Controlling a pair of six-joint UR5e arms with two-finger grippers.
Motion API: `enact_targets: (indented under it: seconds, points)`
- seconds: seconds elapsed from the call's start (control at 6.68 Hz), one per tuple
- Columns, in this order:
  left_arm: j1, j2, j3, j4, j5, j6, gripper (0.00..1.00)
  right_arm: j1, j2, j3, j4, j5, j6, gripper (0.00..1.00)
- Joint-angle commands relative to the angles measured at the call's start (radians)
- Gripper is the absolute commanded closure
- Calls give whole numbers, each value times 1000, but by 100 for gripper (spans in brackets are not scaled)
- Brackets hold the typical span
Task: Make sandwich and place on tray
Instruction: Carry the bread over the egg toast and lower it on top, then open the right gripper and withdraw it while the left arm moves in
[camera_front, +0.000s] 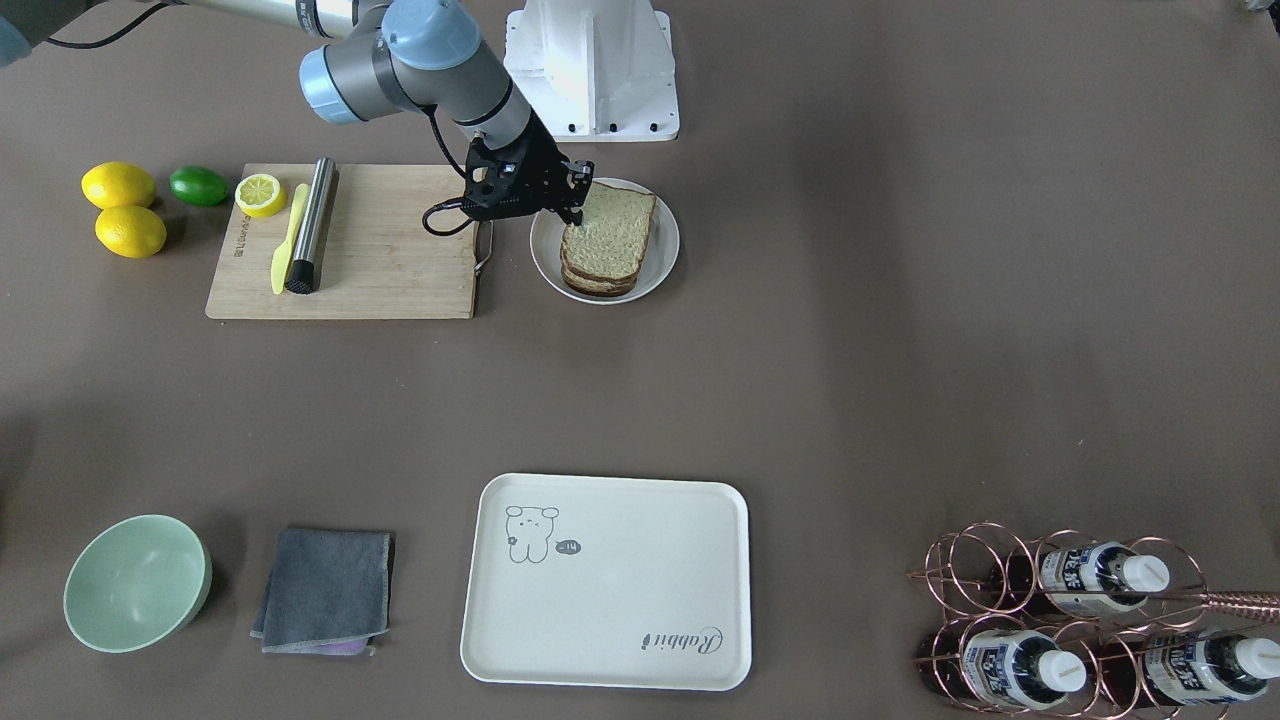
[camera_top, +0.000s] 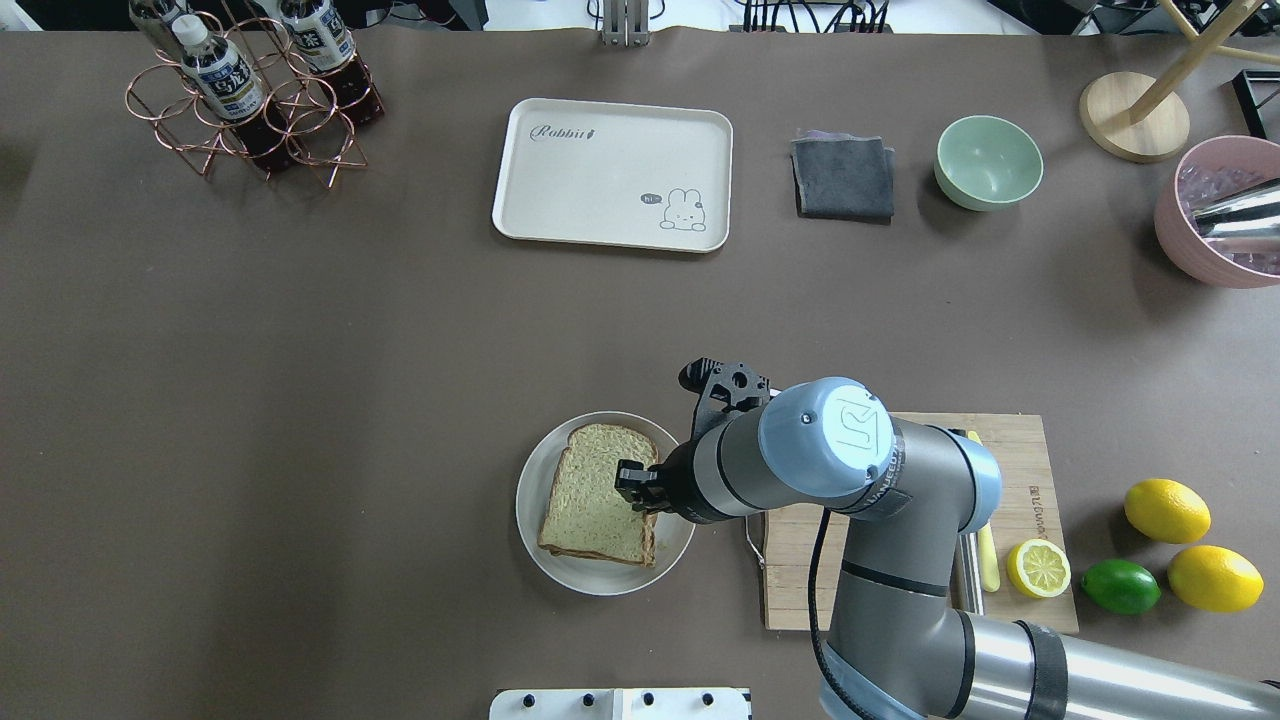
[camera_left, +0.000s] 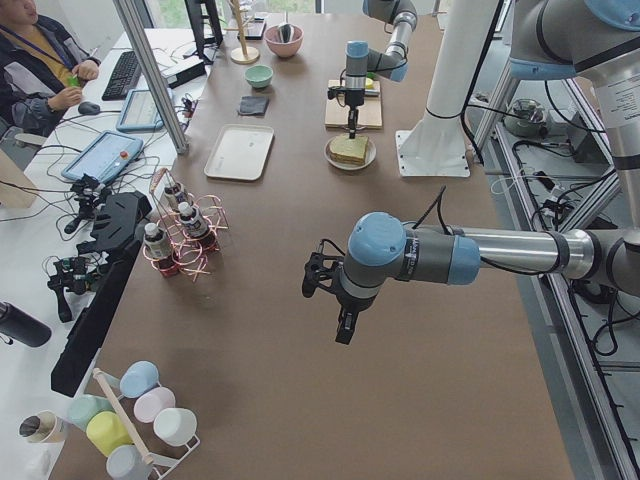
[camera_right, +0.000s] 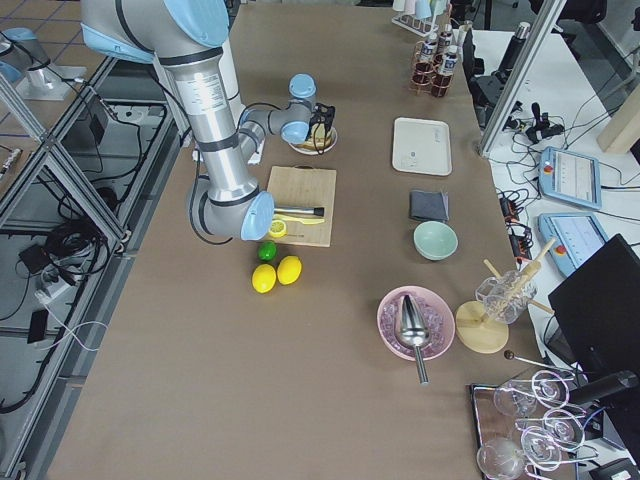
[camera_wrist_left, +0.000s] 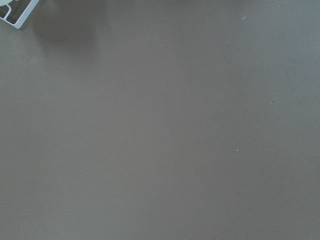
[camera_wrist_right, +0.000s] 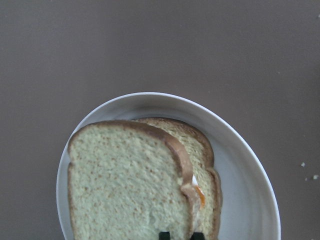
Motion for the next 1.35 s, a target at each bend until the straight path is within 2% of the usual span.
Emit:
enact_targets:
  seconds: [0.0,0.15,0.45,0.6,0.75,1.05,1.2]
  points:
    - [0,0,3,2,0,-3,2,-1,-1,0,0,-2,1,36]
    - [0,-1,3,0,0,-5,2,-1,3,3,0,-4,10,1]
    - [2,-4,2,0,0,-6,2,55,-26,31,-20,13,0,1]
    - [2,-15,-5,0,0,-47,2,91,-84,66,-28,30,-35,1]
    - [9,-21,-11,-3,0,-101,2,132,-114,104,-73,45,-109,0]
    - [27,-26,-60,-1,-29,-156,2,229,-209,220,-246,105,-242,0]
    - [125,-44,-121,-3,-28,-310,2,291,-267,245,-270,140,-345,0]
